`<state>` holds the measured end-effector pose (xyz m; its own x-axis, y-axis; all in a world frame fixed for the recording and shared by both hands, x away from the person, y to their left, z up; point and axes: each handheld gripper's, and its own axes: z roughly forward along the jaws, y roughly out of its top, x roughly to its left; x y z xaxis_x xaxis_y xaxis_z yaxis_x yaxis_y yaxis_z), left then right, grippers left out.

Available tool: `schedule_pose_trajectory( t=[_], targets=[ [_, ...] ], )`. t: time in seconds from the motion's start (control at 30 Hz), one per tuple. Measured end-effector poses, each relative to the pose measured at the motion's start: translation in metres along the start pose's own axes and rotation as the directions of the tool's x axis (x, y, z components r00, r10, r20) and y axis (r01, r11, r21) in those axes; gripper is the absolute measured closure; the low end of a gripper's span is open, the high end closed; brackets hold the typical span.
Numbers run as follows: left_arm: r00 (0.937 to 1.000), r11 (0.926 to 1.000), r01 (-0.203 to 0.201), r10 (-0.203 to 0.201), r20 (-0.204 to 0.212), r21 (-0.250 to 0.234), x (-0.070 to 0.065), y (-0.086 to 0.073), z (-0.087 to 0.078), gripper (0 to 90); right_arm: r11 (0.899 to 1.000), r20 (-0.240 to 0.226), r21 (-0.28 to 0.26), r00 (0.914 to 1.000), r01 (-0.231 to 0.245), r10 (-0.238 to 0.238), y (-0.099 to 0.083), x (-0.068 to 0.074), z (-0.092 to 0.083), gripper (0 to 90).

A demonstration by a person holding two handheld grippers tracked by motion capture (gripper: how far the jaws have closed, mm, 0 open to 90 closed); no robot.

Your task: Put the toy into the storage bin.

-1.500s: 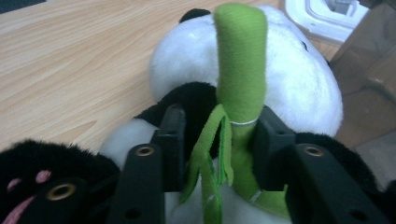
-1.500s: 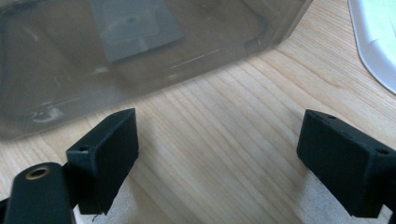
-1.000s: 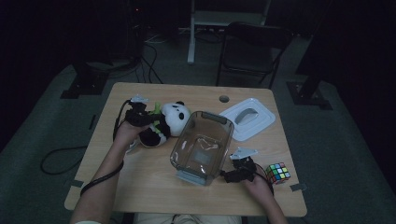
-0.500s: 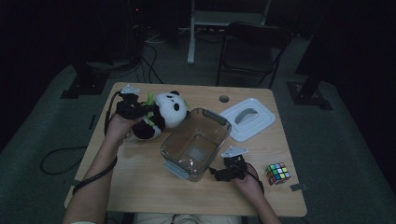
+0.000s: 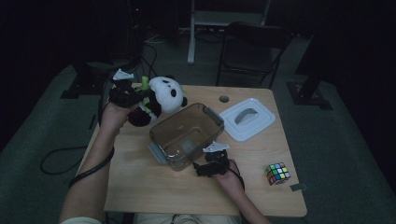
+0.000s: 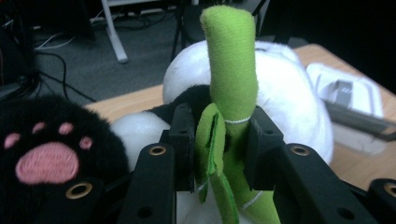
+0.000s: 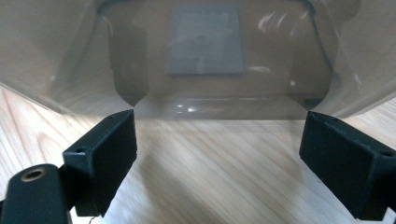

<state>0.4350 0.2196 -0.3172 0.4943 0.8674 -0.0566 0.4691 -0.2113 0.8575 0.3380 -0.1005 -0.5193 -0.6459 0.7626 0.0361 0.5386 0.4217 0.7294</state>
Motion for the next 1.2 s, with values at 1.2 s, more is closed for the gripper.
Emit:
schedule_pose_trajectory(
  t=[1.2],
  targets=[
    [0.9660, 0.9772, -0.181, 0.156, 0.207, 0.111, -0.095, -0.018, 0.035, 52.3, 0.996, 0.011, -0.072, 0.9988, -0.047, 0.048, 0.014, 0.000, 0.003, 10.7]
  ],
)
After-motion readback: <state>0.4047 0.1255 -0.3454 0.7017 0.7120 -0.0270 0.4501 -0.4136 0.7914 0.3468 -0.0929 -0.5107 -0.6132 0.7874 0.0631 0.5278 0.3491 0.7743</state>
